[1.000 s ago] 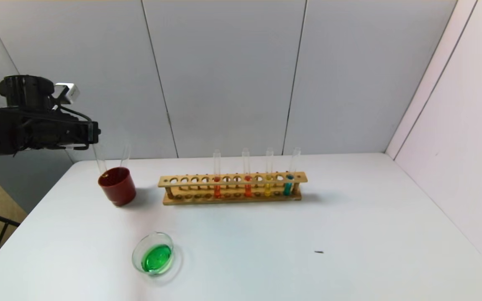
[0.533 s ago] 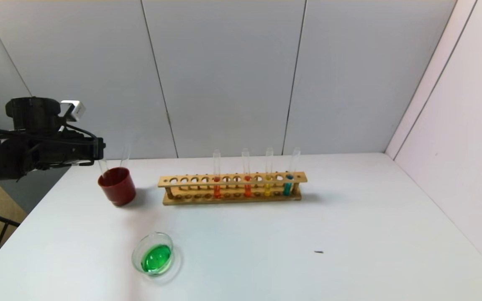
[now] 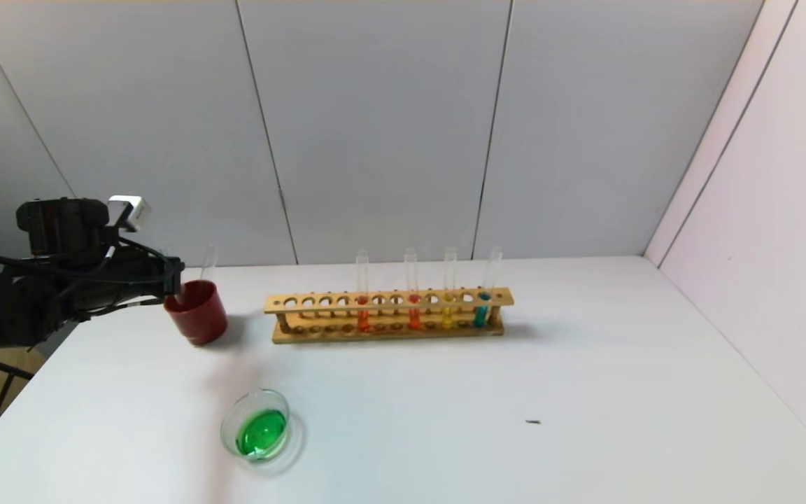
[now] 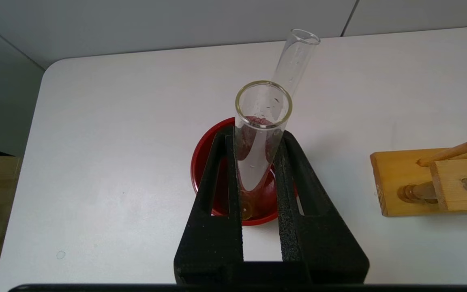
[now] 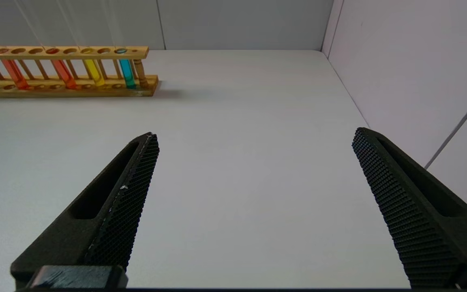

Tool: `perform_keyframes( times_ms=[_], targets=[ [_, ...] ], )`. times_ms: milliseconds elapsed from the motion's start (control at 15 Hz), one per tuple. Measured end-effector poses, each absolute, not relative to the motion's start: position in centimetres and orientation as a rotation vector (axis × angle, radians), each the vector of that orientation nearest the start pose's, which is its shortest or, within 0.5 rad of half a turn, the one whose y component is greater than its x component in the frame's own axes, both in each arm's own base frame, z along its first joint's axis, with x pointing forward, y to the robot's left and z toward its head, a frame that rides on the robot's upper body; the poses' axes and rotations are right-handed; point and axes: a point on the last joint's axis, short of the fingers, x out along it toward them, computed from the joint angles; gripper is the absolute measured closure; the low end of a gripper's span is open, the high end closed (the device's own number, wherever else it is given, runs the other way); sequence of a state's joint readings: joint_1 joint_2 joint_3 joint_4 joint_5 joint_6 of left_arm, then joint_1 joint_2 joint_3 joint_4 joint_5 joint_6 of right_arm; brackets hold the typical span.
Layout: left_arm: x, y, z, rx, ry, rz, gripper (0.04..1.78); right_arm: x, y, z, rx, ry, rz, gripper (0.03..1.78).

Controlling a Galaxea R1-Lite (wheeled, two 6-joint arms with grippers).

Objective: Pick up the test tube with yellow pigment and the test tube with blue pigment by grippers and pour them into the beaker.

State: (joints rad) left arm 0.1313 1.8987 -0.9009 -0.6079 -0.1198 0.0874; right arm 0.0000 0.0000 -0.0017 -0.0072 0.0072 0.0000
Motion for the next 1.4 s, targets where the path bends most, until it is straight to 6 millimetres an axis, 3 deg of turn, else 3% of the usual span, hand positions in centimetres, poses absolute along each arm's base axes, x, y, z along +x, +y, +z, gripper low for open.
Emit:
perform_keyframes(
  times_ms=[400,533,667,867,1000,1133,1400],
  targets=[
    [34.0,4.1,12.8,0.051,0.357,-0.004,1.43,-2.3,0.0,7.7,0.0,-0.009,0.007,0.07],
    [33.9,4.1,13.2,0.056,0.34,-0.003,1.24,-2.3,0.0,7.7,0.0,-0.009,0.007,0.07],
    [33.4,4.0,14.0,0.059,0.319,-0.003,0.92,-2.3,0.0,7.7,0.0,-0.009,0.007,0.07],
    [32.3,4.0,15.7,0.065,0.286,0.003,0.42,-2.3,0.0,7.7,0.0,-0.009,0.007,0.07],
    [31.1,4.3,17.4,0.068,0.261,0.024,0.21,-2.3,0.0,7.7,0.002,-0.01,0.007,0.07],
    [29.4,4.7,19.6,0.071,0.239,0.052,0.1,-2.3,0.0,7.7,0.002,-0.009,0.007,0.07],
    [23.9,4.7,24.1,0.074,0.203,0.098,0.07,-2.3,0.0,7.7,0.001,-0.009,0.007,0.07]
  ],
)
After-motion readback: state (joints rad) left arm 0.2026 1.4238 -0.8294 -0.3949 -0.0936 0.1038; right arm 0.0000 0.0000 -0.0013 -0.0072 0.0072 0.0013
